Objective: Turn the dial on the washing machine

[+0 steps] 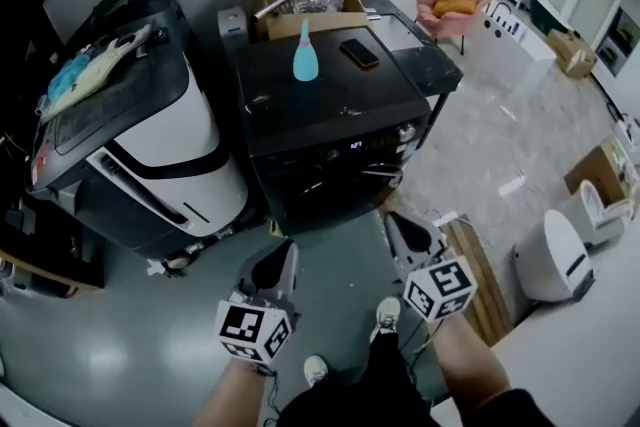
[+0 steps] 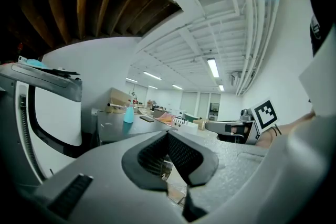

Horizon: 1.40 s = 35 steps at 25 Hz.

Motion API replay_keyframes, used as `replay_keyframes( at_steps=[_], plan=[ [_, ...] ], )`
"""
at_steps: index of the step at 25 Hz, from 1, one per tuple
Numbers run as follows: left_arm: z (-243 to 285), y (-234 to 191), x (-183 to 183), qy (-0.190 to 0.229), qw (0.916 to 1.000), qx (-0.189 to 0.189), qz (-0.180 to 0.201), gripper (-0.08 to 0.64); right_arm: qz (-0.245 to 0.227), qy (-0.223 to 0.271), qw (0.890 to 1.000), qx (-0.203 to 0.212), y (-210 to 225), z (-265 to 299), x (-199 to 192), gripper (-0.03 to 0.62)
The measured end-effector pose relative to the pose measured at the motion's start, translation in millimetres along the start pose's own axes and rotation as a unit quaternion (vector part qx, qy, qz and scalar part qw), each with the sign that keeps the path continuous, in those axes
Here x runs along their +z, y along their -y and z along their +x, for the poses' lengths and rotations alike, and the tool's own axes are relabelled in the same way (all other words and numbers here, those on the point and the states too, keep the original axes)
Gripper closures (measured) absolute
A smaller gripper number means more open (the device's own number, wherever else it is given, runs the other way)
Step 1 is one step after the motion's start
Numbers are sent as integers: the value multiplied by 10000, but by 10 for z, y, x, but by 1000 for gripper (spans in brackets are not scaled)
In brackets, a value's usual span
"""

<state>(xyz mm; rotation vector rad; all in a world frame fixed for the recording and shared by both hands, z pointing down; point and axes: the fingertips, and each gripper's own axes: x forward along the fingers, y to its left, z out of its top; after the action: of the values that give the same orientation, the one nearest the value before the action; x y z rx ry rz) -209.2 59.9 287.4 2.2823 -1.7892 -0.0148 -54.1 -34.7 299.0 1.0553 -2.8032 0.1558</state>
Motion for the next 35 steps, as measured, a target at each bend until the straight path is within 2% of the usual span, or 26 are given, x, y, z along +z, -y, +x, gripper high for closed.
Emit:
replay_keyframes(
  at_steps=[7,14,20,35],
  plan=[
    [-577,108,-59,54,9995,-322,49,557,-78,19,9991,-414,-514,-602,-42,594],
    [-919,412,-112,36,9986,-527,22,555,-143,56,9977,-657,-751,-1110,83,594],
    [-1071,831,-174,-4,9977,-673,95,555,-130,208,9974,-681,-749,-1549,45,594],
    [-1211,2093,-256,-102,9967,-728,356,555,-51,439,9977,-505,-540,-2640,134,595]
  ],
)
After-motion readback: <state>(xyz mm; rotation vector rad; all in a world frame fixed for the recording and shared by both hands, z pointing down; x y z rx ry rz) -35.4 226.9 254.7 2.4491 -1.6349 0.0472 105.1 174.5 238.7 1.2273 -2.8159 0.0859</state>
